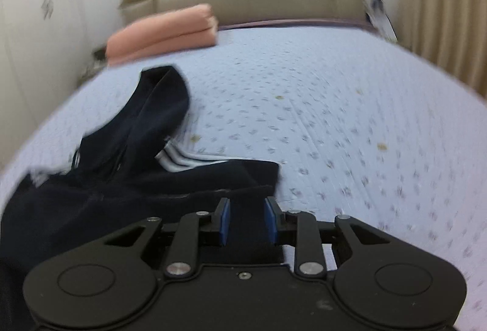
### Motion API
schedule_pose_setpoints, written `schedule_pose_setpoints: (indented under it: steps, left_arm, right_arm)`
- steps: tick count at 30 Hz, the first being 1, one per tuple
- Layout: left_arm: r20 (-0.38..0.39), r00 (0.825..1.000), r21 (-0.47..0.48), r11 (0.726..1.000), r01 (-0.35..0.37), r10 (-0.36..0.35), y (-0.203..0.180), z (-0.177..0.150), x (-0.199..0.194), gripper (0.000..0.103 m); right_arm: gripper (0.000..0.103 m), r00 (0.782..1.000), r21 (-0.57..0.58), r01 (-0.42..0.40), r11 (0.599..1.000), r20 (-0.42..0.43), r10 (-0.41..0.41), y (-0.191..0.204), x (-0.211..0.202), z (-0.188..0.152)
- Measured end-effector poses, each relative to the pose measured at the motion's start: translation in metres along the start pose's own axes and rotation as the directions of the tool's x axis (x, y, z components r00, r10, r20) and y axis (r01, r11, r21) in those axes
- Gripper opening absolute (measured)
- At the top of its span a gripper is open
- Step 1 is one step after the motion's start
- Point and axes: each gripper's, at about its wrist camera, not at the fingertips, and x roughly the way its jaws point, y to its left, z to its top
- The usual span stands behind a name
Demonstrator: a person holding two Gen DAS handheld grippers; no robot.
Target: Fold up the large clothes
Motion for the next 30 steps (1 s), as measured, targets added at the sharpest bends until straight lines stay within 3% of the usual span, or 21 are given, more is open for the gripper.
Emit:
schedule_pose_setpoints:
  steps: [2, 4, 5, 7, 9, 12, 15, 21, 25, 27, 30]
  left_arm:
    - [-0.041, 0.998, 0.048, 0.998, 0.04, -0.038, -0.026, -0.013, -0.002, 0.023]
    - [-0.15, 0.988, 0.076, 0.996, 0.036, -0.024, -0.042, -0.028, 0.01, 0.023]
    - [-0.229, 0.973, 0.092, 0.996, -0.004, 0.026, -0.046, -0.038, 0.02, 0.022]
    - [-0.358, 0.925, 0.113, 0.989, -0.094, 0.128, -0.044, -0.056, 0.036, 0.01]
    - [-0.346, 0.932, 0.082, 0.993, -0.085, 0.108, -0.041, -0.059, 0.02, 0.011]
    - [-0.312, 0.944, 0.099, 0.992, -0.083, 0.11, -0.047, -0.05, -0.013, 0.012]
    - [-0.259, 0.96, 0.131, 0.988, -0.077, 0.11, -0.061, -0.04, -0.048, 0.014]
    - [-0.23, 0.971, 0.143, 0.989, -0.04, 0.073, -0.108, -0.018, -0.08, 0.02]
    - [-0.193, 0.98, 0.176, 0.984, -0.003, 0.038, -0.133, -0.001, -0.085, 0.032]
    - [-0.177, 0.984, 0.194, 0.981, 0.003, 0.032, -0.142, 0.005, -0.077, 0.043]
    - [-0.161, 0.987, 0.211, 0.977, 0.017, 0.018, -0.146, 0.013, -0.044, 0.043]
  right_arm:
    - [0.033, 0.999, -0.049, 0.0, 0.999, -0.043, -0.002, 0.019, 0.005, -0.005]
    - [0.032, 0.992, -0.042, 0.005, 0.999, -0.128, -0.01, 0.029, 0.023, -0.015]
    - [0.032, 0.984, -0.031, 0.027, 0.999, -0.177, -0.032, 0.029, 0.034, -0.021]
    - [0.029, 0.956, -0.03, 0.077, 0.997, -0.28, -0.082, 0.024, 0.056, -0.034]
    - [0.03, 0.962, -0.046, 0.081, 0.996, -0.258, -0.09, 0.022, 0.041, -0.032]
    - [0.036, 0.976, 0.024, 0.003, 1.0, -0.217, 0.002, 0.008, -0.004, -0.024]
    - [0.037, 0.986, -0.002, 0.016, 1.0, -0.167, -0.017, 0.001, -0.046, -0.022]
    - [0.038, 0.985, 0.076, -0.053, 0.996, -0.158, 0.065, -0.007, -0.097, -0.006]
    - [0.071, 0.988, 0.087, -0.111, 0.99, -0.095, 0.119, 0.005, -0.113, 0.021]
    - [0.071, 0.99, 0.066, -0.122, 0.99, -0.061, 0.126, 0.016, -0.11, 0.034]
    - [0.074, 0.989, 0.04, -0.145, 0.989, -0.031, 0.147, 0.032, -0.082, 0.05]
